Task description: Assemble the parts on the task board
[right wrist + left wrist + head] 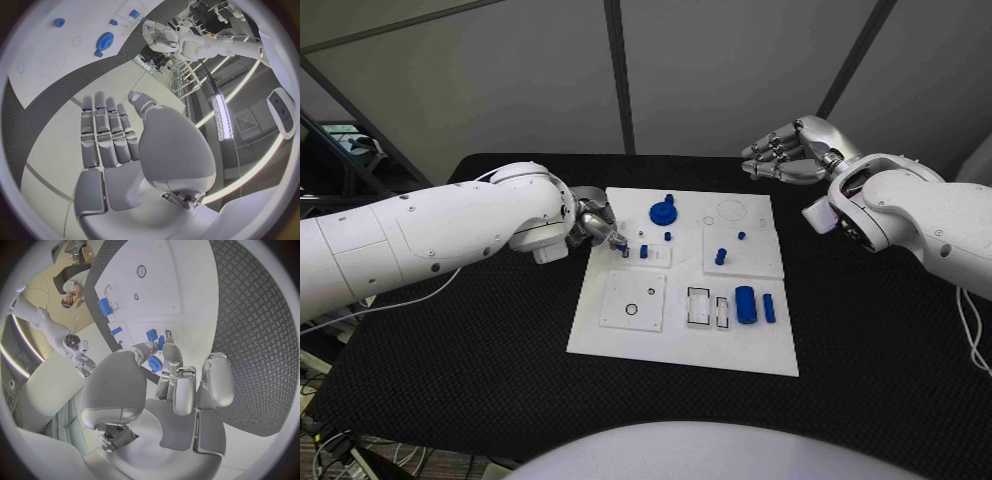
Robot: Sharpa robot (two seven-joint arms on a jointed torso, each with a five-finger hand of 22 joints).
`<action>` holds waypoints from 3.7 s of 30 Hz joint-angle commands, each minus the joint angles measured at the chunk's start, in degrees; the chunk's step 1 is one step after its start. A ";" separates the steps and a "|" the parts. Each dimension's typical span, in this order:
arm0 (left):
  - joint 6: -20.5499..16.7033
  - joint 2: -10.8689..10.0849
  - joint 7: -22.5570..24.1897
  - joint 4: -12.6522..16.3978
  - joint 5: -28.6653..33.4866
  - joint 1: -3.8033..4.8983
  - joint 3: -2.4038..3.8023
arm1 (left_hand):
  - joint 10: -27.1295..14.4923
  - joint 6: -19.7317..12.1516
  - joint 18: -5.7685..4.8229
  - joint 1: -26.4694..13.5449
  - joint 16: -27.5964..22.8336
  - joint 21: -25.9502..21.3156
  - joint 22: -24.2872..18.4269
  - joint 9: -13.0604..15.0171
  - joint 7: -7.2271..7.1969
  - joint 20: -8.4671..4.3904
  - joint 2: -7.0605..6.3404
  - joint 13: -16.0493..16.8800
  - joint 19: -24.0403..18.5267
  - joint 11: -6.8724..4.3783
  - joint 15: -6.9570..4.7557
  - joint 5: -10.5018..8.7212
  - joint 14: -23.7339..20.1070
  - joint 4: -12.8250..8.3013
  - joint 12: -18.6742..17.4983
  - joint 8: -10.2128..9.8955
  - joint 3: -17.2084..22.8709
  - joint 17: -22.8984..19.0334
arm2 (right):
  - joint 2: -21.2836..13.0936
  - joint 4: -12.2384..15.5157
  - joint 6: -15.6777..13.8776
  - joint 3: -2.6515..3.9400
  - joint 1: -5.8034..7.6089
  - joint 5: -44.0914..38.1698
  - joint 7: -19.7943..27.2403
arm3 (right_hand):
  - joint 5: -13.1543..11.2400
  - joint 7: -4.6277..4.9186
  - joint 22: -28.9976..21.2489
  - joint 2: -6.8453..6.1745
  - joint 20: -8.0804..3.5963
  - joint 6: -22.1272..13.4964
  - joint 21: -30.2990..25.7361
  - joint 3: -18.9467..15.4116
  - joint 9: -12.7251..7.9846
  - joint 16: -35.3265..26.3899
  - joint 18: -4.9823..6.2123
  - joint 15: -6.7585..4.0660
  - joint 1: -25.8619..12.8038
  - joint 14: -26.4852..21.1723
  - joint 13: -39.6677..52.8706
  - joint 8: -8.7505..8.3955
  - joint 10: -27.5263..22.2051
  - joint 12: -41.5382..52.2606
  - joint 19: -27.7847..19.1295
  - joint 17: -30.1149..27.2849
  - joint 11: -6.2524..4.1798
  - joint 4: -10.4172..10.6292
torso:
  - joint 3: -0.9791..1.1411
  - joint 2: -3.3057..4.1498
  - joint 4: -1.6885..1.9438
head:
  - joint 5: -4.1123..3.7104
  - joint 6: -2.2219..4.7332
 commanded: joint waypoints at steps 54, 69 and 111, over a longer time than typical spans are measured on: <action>0.03 3.06 -1.26 -3.03 -5.36 -0.10 -1.27 | 1.88 0.63 -0.37 -0.95 0.33 0.67 4.64 0.18 -0.15 -0.10 0.06 0.69 0.85 -0.95 -0.40 1.34 5.40 -9.58 0.75 0.39 9.37 12.72 | 0.18 0.30 0.22 0.04 0.09 -0.09 0.11 | 0.42 -0.03 -0.14 0.23 0.27 -0.42 -0.28 0.29 0.01 -0.08 0.28 -0.07 -0.23 -0.18 -0.04 -0.04 -0.11 0.00 0.18 -0.08 -0.09 0.03 | 0.02 -0.03 0.01 | -0.21 -0.70; 1.61 3.75 -1.37 -3.30 -5.39 -0.11 -1.27 | 1.96 0.68 -0.37 -1.04 0.33 0.70 4.68 0.21 -0.17 -0.12 0.02 0.77 0.87 -0.97 -0.41 1.50 5.40 -9.66 0.82 0.43 9.43 12.72 | 0.18 0.32 0.38 0.04 0.09 -0.09 0.04 | 0.65 -0.04 -0.20 0.21 0.27 -0.42 -0.38 0.30 0.02 -0.09 0.28 -0.08 -0.28 -0.19 -0.04 -0.04 -0.13 0.00 0.25 -0.12 -0.10 0.03 | 0.03 -0.04 0.03 | -0.39 -0.98; 5.60 4.26 -1.66 -3.69 -6.11 -0.11 -1.30 | 2.60 0.89 -0.34 -1.84 0.41 0.51 4.60 0.29 -0.25 -0.15 -0.23 1.92 0.78 -1.00 -0.41 1.79 5.43 -9.80 1.73 0.56 9.23 12.82 | 0.30 0.17 0.70 0.04 0.08 -0.15 -0.05 | 0.77 -0.05 -0.25 0.19 0.27 -0.44 -0.46 0.31 0.02 -0.09 0.28 -0.08 -0.30 -0.20 -0.04 -0.04 -0.15 -0.01 0.29 -0.16 -0.10 0.01 | 0.05 -0.06 0.01 | -0.38 -1.40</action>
